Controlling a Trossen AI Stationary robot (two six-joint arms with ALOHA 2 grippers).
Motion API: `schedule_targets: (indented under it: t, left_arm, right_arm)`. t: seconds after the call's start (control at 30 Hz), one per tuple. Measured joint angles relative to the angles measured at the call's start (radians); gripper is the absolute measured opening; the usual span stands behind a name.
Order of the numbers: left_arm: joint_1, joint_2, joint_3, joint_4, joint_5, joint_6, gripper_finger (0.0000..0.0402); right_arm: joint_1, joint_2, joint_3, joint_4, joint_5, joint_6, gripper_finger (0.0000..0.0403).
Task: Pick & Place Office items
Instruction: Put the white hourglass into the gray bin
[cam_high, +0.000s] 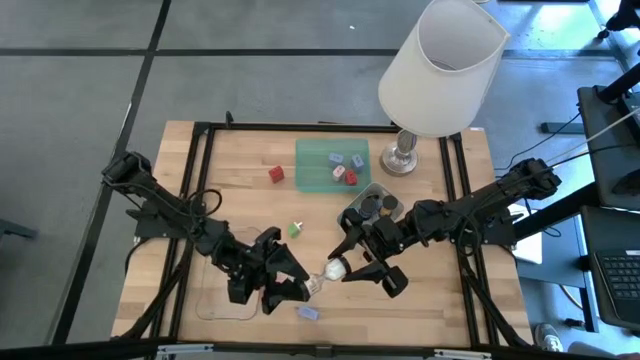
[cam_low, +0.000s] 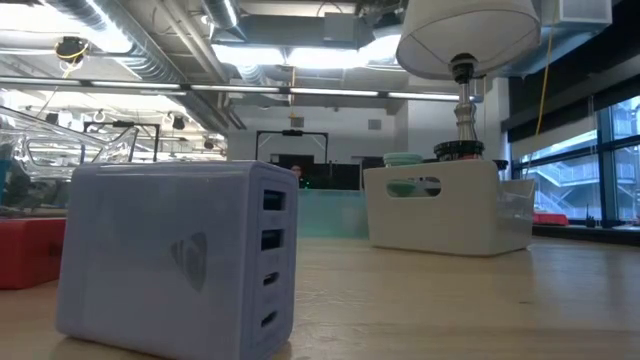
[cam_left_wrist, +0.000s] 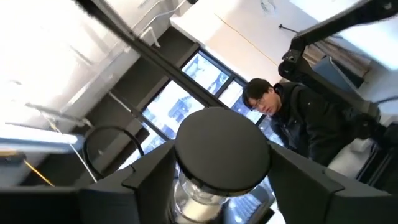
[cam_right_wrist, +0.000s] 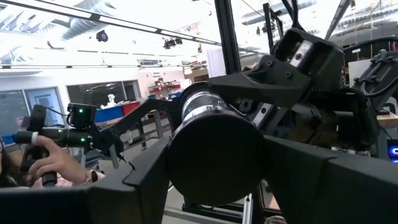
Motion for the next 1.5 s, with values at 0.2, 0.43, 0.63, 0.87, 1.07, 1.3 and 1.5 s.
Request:
schedule_targets:
  t: [0.2,0.43,0.63,0.87,1.07,1.3,1.5]
  left_arm:
    - [-0.001,0.0,0.0,-0.001,-0.104,-0.132,0.0279]
    - [-0.012,-0.026,0.0,0.063,-0.4,-0.225,0.0297]
    - [-0.012,-0.06,0.002,-0.007,-0.589,-0.332,0.0298]
    - [-0.013,-0.057,0.001,-0.11,-0.669,-0.386,0.0299]
    - [-0.023,-0.06,0.001,-0.097,-0.747,-0.369,0.0299]
    - [-0.021,-0.061,0.001,-0.116,-1.048,-0.396,0.0298]
    - [-0.021,-0.061,-0.02,-0.165,-1.264,-0.465,0.0296]
  right_arm:
    - [0.0,0.0,0.0,-0.017,0.049,0.0,0.0214]
    - [-0.052,-0.003,0.002,-0.154,0.083,0.064,0.0214]
    - [-0.123,-0.003,-0.001,-0.228,0.082,0.105,0.0214]
    - [-0.186,-0.031,-0.001,-0.317,0.124,0.077,0.0214]
    - [-0.264,-0.048,0.0,-0.581,0.185,0.18,0.0214]
    - [-0.334,-0.108,-0.001,-1.058,0.168,0.354,0.0214]
    - [-0.353,-0.171,0.102,-1.538,0.21,0.465,0.0214]
